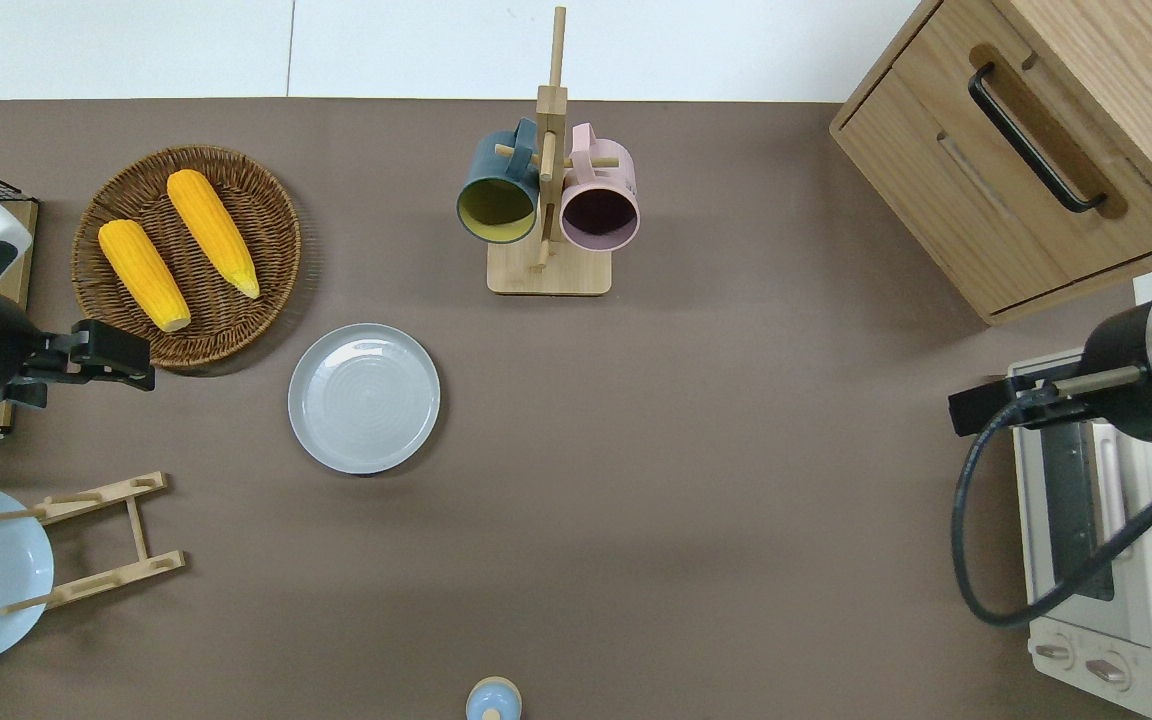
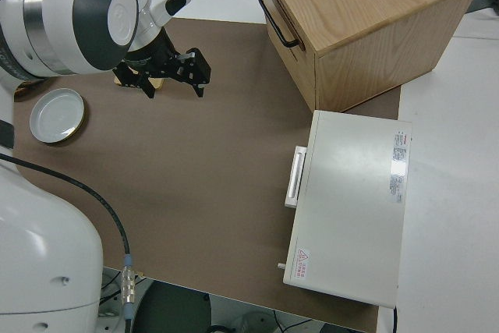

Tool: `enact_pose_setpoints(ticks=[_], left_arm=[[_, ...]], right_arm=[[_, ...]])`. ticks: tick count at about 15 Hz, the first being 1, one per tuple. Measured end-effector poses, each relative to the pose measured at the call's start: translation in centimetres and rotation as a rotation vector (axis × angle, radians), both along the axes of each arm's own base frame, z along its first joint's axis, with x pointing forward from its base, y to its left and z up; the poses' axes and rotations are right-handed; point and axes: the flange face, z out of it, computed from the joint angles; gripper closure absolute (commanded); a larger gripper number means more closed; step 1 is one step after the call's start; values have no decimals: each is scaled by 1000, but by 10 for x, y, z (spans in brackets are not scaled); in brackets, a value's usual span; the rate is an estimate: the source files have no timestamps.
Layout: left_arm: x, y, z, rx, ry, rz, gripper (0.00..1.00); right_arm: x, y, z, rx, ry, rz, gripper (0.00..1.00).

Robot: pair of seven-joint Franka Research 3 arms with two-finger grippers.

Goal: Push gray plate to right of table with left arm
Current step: 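Move the left gripper toward the near edge of the gray plate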

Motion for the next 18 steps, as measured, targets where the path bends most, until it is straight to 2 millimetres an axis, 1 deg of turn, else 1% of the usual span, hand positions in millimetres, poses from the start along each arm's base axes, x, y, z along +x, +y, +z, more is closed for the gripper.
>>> enact_pose_setpoints(ticks=[5, 7, 8, 12, 14, 18], left_arm=[[-2, 0, -13, 0, 25, 0, 5], [0, 0, -26, 0, 22, 2, 5], [1, 0, -37, 0, 13, 4, 5], [4, -3, -90, -8, -21, 23, 5], [3, -5, -112, -8, -43, 36, 5], [-2, -7, -158, -3, -82, 48, 5]], right_arm=[[0, 0, 0, 0, 0, 0, 17], [0, 0, 0, 0, 0, 0, 17], [0, 0, 0, 0, 0, 0, 17], [0, 0, 0, 0, 0, 0, 17], [0, 0, 0, 0, 0, 0, 17], [0, 0, 0, 0, 0, 0, 17]])
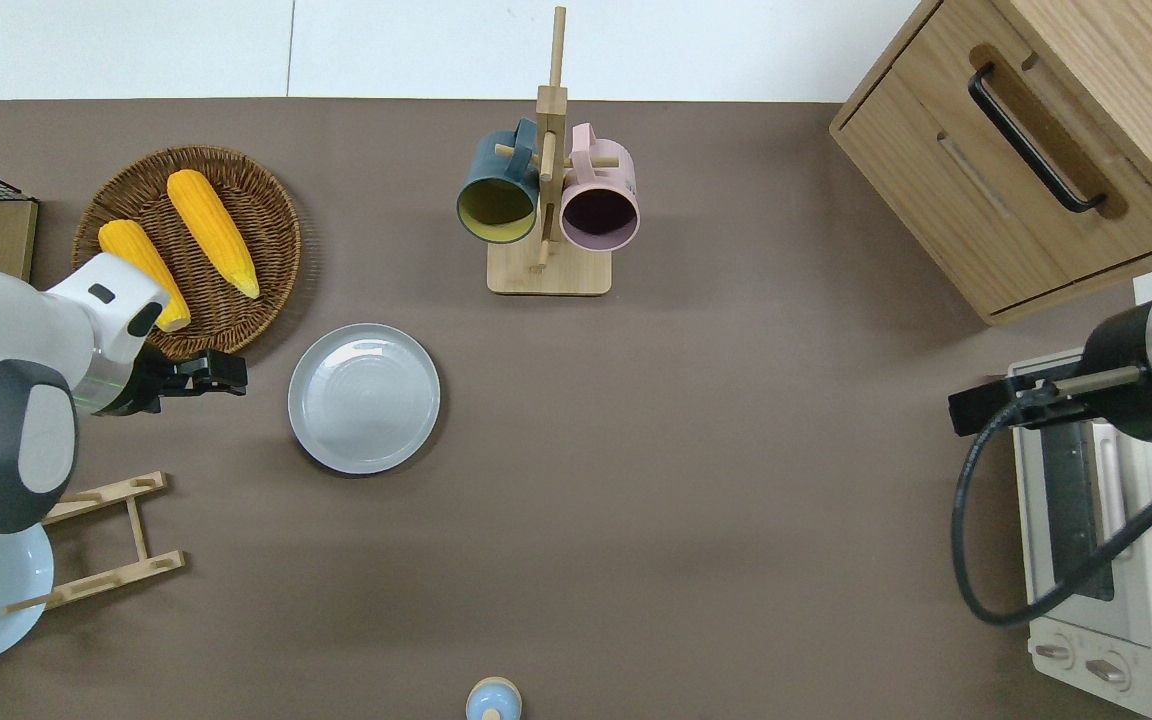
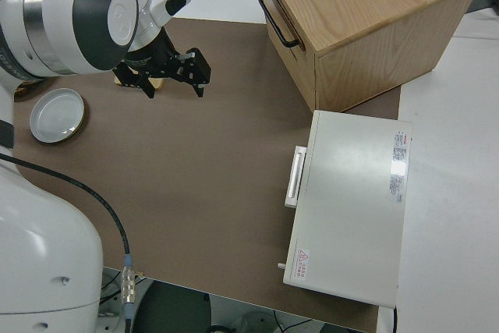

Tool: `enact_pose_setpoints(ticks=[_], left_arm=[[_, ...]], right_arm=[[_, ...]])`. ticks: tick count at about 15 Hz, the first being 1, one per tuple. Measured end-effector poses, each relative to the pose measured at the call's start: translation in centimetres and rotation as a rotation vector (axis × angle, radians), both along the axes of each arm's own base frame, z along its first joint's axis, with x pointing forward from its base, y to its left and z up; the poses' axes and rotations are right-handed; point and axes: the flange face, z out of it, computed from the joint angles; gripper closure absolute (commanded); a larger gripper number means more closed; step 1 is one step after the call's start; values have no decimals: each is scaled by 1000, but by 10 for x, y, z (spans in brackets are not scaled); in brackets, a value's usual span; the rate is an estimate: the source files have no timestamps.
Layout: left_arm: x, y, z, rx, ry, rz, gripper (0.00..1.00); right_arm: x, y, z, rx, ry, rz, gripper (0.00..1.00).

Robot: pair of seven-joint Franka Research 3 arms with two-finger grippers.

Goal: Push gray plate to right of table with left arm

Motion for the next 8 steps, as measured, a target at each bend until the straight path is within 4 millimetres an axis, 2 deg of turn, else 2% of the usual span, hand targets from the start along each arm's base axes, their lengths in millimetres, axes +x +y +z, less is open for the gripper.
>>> enact_pose_setpoints(ticks=[5, 8], left_arm=[[-4, -8, -52, 5, -6, 5, 5], [-4, -24, -82, 8, -22, 31, 7]], right_arm=[[0, 0, 0, 0, 0, 0, 17], [0, 0, 0, 0, 0, 0, 17]])
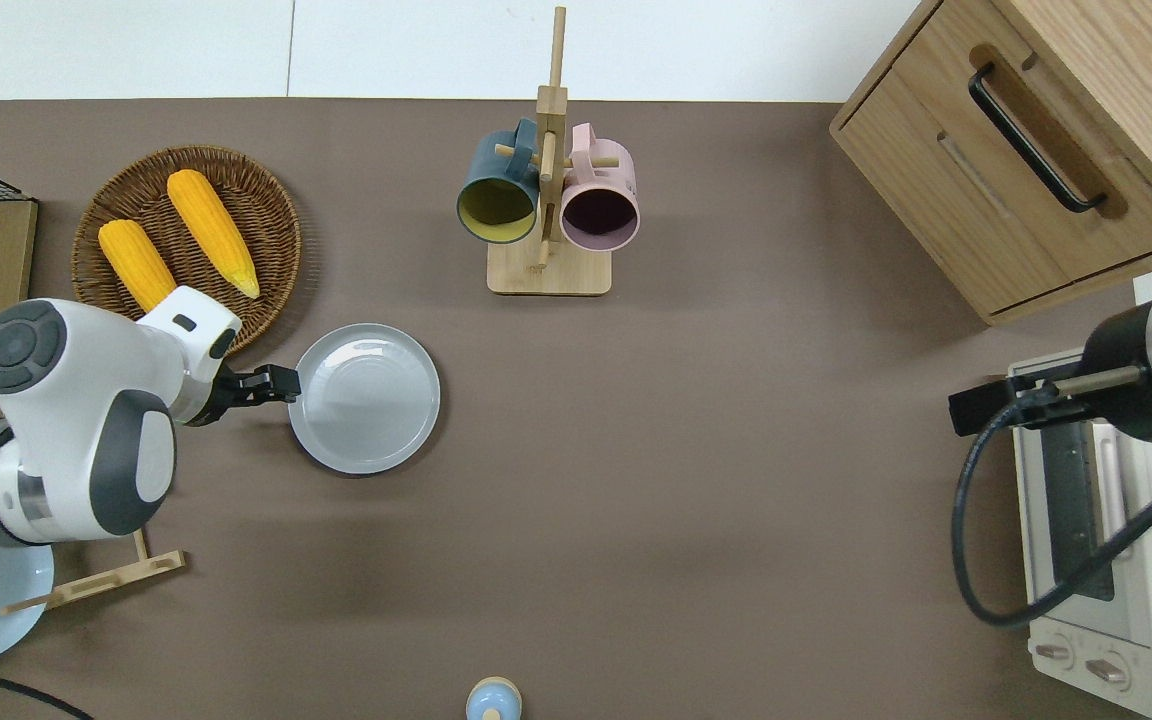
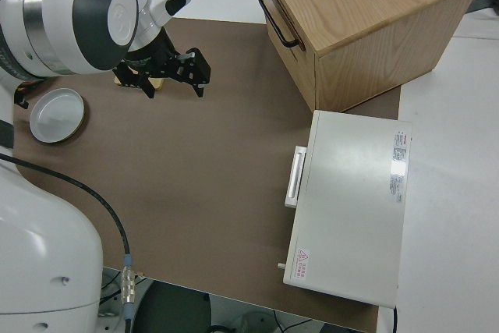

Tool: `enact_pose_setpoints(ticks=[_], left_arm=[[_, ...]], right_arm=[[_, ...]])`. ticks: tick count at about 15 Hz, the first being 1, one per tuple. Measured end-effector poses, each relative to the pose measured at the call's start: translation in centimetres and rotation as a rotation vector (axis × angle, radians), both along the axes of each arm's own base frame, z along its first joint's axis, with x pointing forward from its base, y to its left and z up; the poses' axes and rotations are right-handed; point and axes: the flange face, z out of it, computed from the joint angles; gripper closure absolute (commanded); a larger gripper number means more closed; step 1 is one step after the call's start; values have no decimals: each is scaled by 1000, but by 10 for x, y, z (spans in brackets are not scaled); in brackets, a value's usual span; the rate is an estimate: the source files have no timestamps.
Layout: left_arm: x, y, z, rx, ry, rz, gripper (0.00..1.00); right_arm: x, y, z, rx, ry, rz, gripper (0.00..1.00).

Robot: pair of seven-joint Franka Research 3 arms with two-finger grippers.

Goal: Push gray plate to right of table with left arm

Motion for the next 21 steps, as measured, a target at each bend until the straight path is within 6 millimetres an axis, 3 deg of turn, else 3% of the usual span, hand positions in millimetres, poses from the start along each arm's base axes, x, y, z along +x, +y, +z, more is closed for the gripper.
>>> enact_pose_setpoints(ticks=[5, 8, 10, 12, 21], left_arm=[[2, -10, -24, 2, 3, 1, 15], [1, -12, -30, 3, 5, 0, 198], [0, -12, -31, 3, 8, 2, 485], [0, -12, -33, 3, 12, 8, 997], [0, -18, -29, 7, 6, 51, 1000]], right_arm=[[0, 0, 0, 0, 0, 0, 17], [0, 0, 0, 0, 0, 0, 17], [0, 0, 0, 0, 0, 0, 17], [0, 0, 0, 0, 0, 0, 17], [0, 0, 0, 0, 0, 0, 17]])
